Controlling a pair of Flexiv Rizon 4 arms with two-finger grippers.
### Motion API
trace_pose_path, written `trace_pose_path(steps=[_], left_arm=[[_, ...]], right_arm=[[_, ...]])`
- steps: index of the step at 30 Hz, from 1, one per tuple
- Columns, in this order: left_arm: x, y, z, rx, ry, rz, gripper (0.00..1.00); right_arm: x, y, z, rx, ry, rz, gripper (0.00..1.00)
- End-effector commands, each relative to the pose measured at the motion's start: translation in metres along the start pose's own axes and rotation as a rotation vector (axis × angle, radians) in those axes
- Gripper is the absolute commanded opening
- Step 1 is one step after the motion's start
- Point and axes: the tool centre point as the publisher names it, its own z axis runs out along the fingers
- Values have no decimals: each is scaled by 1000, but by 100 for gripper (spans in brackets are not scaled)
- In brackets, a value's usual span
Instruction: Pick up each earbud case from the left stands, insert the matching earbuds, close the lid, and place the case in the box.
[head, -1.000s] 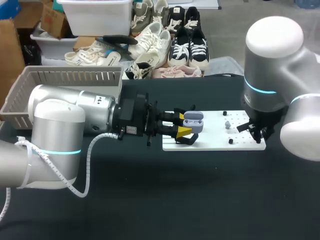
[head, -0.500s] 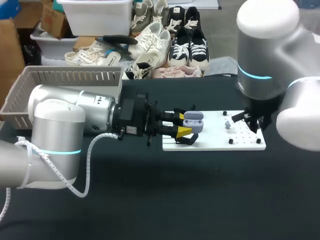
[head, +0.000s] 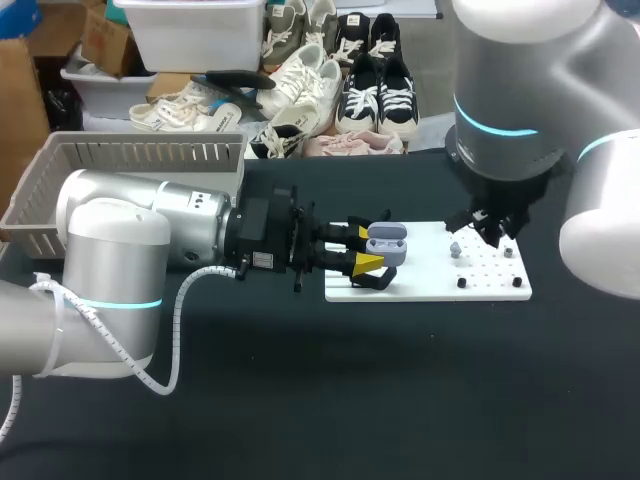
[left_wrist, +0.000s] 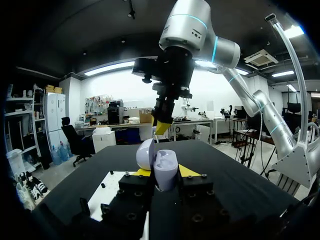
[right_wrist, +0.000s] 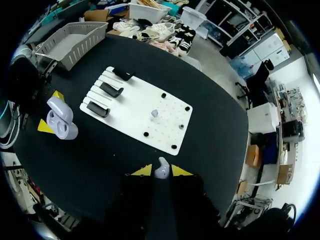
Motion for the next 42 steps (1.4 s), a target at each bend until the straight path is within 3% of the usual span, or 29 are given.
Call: trace_pose_path(steps=[1, 12, 25, 42], left_arm=[[0, -1, 1, -5, 0, 1, 0], [0, -1, 1, -5, 0, 1, 0], [0, -1, 1, -5, 0, 1, 0], [0, -1, 1, -5, 0, 1, 0]], right_arm=[[1, 9, -26, 4, 2, -30, 0], [-13, 42, -64, -52, -4, -169, 0], [-15, 76, -68, -92, 7, -264, 0], [-14, 75, -67, -92, 1, -262, 0]])
